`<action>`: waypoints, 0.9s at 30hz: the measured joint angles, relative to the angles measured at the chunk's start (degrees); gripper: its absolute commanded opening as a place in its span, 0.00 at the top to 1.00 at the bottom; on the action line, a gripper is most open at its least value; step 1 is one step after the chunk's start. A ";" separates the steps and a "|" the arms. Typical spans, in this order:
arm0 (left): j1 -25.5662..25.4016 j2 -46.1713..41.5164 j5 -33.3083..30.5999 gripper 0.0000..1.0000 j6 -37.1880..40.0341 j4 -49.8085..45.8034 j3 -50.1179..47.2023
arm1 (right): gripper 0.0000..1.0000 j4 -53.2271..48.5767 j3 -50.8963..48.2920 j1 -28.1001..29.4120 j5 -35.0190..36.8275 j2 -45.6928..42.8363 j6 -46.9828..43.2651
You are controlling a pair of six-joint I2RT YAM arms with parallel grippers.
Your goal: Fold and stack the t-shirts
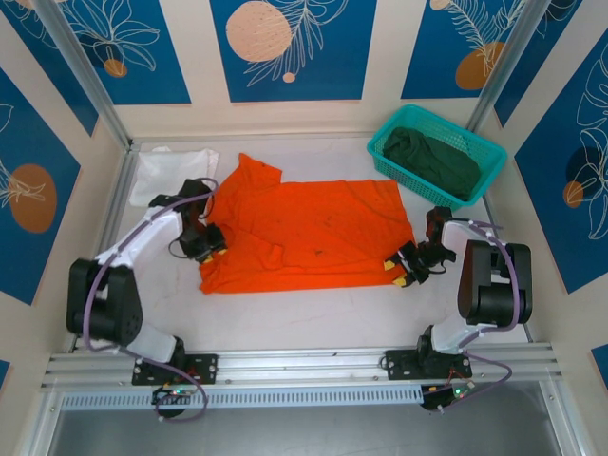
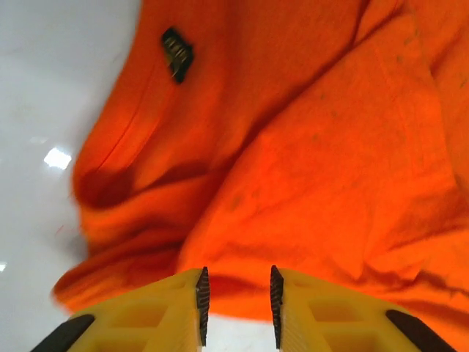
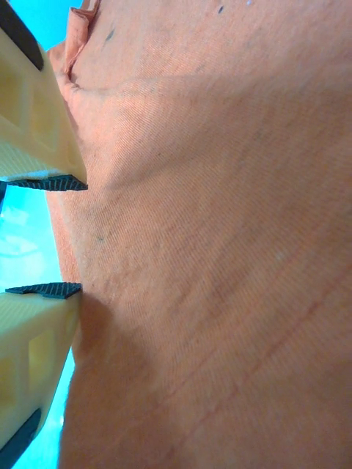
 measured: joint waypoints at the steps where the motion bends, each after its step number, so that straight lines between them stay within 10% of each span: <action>1: 0.13 2.16 0.04 0.74 0.02 0.92 0.52 | 0.59 0.04 0.00 0.00 0.00 -0.02 0.02; 9: 4.22 13.27 -2.64 0.79 0.17 7.32 -0.07 | 0.59 0.48 -0.02 -0.44 0.87 0.04 0.26; 27: 4.98 3.82 -15.91 0.75 1.09 6.60 -10.51 | 0.51 0.46 -3.15 -3.76 -1.44 -0.57 4.26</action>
